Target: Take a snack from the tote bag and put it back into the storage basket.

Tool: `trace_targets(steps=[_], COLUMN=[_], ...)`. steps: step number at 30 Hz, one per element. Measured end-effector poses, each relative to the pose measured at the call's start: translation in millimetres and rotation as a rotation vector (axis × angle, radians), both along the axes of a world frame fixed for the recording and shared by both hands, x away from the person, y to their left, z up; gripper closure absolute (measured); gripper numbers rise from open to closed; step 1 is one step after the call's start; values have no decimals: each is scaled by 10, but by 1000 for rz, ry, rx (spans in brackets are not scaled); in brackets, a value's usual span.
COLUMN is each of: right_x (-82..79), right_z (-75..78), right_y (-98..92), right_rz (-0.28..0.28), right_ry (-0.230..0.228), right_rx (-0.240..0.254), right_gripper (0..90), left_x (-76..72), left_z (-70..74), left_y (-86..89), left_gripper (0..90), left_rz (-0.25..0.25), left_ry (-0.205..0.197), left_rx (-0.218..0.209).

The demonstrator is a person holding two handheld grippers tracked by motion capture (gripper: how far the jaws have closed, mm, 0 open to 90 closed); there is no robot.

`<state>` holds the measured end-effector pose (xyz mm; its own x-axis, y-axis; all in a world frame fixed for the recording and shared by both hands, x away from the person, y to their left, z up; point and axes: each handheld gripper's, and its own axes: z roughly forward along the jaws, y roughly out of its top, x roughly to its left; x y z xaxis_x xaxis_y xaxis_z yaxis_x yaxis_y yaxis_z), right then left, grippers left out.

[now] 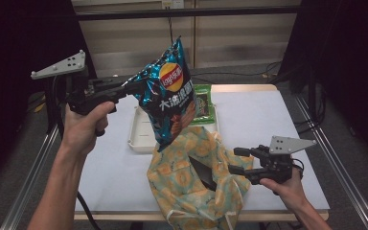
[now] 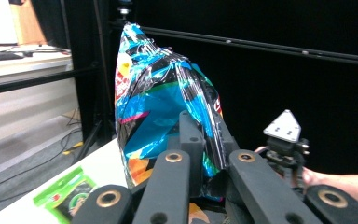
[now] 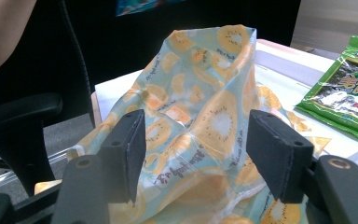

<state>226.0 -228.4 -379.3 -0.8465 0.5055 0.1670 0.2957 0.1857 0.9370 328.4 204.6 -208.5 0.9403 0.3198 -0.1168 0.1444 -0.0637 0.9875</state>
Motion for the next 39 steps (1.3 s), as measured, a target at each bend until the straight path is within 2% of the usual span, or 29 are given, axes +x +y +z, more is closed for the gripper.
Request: trace_targets(steps=[3,9,11,15,17,21,25,29,32,34,39], right_x=[2,7,13,18,19,24,26,36,34,31,36], right_z=[0,-4,-4,-11,-13,-20,-29,-46,-47,-44,-56], right_y=[-6,-6,-12,-32,-47,-51,-43,-39,-45,-51,-61], right_rz=[0,-6,-3,-10,-11,-13,-8,-7,-5,-6,-8], right_ry=[3,9,7,7,13,14,12,20,21,20,22], right_rx=[2,-6,-1,2,-1,0,1,0,2,5,4], right_gripper=[379,372,370,366,366,366,366,366,365,365,364], left_x=[139,426,519,697,778,947,1024,1092,1165,1178,1251], left_z=[-52,-138,-191,-309,-375,-533,-601,-659,-757,-821,-992], left_y=[50,131,147,202,220,254,232,201,181,158,185], left_gripper=[886,886,886,886,886,887,887,886,886,886,885], left_rz=[20,68,93,116,123,149,148,127,124,128,125], left_ry=[14,27,26,57,59,80,85,96,119,116,157], left_rx=[0,43,56,80,91,84,108,114,134,156,154])
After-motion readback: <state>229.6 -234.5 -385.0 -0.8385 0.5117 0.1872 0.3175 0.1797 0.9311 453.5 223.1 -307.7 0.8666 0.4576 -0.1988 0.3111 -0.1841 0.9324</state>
